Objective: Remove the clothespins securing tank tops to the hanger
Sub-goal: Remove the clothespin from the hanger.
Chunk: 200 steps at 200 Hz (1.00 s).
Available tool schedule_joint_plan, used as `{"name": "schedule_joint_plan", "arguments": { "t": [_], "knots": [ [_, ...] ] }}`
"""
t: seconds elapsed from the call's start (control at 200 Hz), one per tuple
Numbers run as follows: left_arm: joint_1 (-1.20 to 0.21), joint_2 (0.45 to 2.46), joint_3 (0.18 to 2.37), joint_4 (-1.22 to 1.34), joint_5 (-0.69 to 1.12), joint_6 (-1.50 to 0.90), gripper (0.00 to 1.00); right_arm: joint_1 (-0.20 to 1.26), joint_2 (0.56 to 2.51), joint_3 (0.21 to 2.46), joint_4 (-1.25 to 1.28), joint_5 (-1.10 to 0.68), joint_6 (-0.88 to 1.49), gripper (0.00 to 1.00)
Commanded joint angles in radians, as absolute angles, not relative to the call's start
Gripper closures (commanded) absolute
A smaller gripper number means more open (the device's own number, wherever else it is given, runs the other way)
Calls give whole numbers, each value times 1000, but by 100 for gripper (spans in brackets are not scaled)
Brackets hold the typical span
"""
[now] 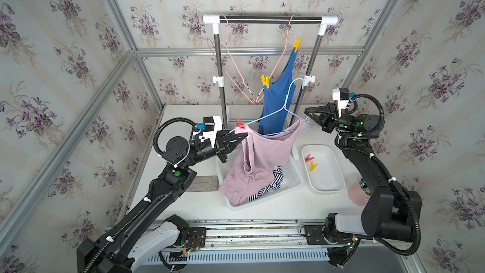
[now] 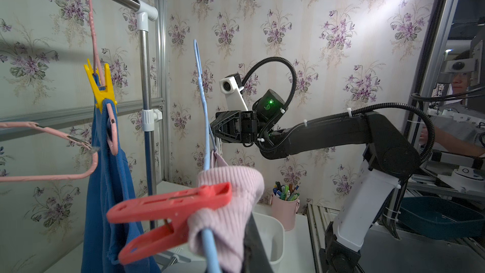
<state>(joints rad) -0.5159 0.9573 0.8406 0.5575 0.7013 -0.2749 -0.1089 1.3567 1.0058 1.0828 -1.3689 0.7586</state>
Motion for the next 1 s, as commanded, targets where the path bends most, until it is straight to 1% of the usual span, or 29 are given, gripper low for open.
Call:
{"name": "schedule_joint_plan", "arguments": {
  "t": [0.0,0.175,0.33,0.54,0.639,0.849,0.994],
  "knots": [
    [-517,955,824,626,707,-289,100,-112,1344,1044,970,-1340,654,100],
    [-518,946,804,629,709,-289,100,-123,1341,1108,924,-1303,634,100],
    [-518,932,788,629,678,-285,100,-127,1324,1114,903,-1273,629,100],
    [-518,899,774,626,635,-285,100,-130,1223,1076,688,-1183,488,100],
    [-518,874,759,626,593,-280,100,-132,1163,1045,613,-1119,448,100],
    [-518,854,751,606,538,-255,100,-132,1006,1020,384,-887,348,100],
    [-518,854,747,604,511,-242,100,-131,922,1009,271,-801,336,100]
  ]
}}
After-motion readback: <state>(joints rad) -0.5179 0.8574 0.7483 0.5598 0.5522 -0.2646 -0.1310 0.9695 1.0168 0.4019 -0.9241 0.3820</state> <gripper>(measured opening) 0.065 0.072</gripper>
